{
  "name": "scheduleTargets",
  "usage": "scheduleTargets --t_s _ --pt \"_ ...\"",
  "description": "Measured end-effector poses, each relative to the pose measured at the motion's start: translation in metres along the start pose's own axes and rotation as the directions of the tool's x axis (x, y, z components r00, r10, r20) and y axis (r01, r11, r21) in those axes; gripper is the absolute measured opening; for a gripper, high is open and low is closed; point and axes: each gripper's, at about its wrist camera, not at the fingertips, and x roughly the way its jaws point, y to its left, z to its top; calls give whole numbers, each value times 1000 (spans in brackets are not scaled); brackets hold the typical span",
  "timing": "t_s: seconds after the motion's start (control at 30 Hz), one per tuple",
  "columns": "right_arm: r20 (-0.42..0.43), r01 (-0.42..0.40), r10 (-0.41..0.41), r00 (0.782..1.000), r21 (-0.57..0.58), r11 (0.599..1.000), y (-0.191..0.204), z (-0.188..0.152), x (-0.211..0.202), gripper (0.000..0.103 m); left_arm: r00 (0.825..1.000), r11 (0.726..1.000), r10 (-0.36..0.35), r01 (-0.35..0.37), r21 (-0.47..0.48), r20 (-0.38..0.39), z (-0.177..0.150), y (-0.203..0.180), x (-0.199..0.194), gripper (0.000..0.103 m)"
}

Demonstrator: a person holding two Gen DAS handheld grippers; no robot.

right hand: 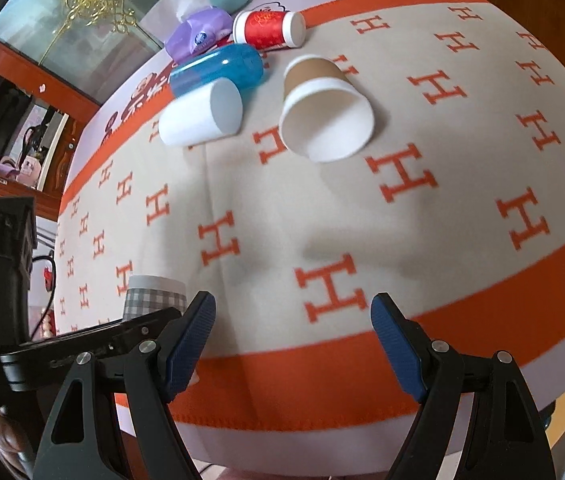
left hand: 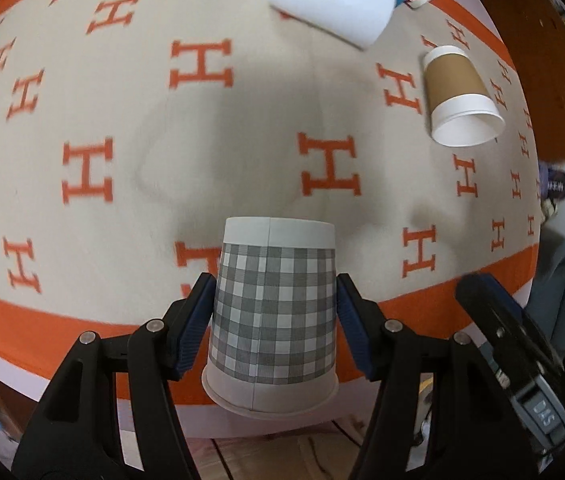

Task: Flip cup upside down
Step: 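Close the left gripper around the checkered cup's body and lift it, then rotate the held checkered cup with the left gripper, opening facing up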

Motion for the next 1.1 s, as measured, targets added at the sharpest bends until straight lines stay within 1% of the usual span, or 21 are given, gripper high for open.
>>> scheduleTargets --t_s 0.13,0.2,0.3,0.4,0.5,0.63,0.73,0.83,0.93,1.03,1.07,1.1 --pt "-14 4 -4 1000 -11 1000 -6 -11 0 81 1000 999 9 -8 -50 27 -11 6 9 58" --pt "-19 7 -7 1000 -17 1000 -9 -15 -1 81 999 998 17 -15 -55 39 -14 9 13 59" --pt "-24 11 -11 1000 -18 1000 -13 -20 -1 81 998 997 53 -52 -56 30 -15 8 17 61" --pt "-27 12 -13 1000 -19 1000 -16 -22 -2 81 998 997 50 -49 -52 30 -17 7 17 66" --pt "-25 13 -13 1000 -26 1000 -17 -23 -5 81 998 998 55 -53 -39 42 -19 6 11 72" --pt "-17 8 -8 1000 -29 1000 -16 -25 -11 81 997 999 50 -49 -22 62 -25 6 -4 73" --pt "-8 5 -5 1000 -39 999 -12 -26 -17 81 992 998 63 -64 0 108 -33 4 -20 73" --pt "1 -4 4 1000 -48 999 -7 -27 -25 81 982 996 76 -81 21 173 -40 -2 -44 73" --pt "7 -20 21 1000 -63 998 1 -27 -33 81 962 994 98 -110 30 255 -53 0 -70 73" --pt "16 -44 46 999 -91 995 13 -26 -42 81 931 993 102 -118 26 350 -67 10 -95 73" --pt "16 -57 59 998 -102 993 19 -25 -45 81 918 993 105 -117 11 382 -71 15 -102 73" --pt "13 -66 68 998 -111 992 23 -25 -47 81 911 994 102 -111 -1 400 -75 20 -106 73"
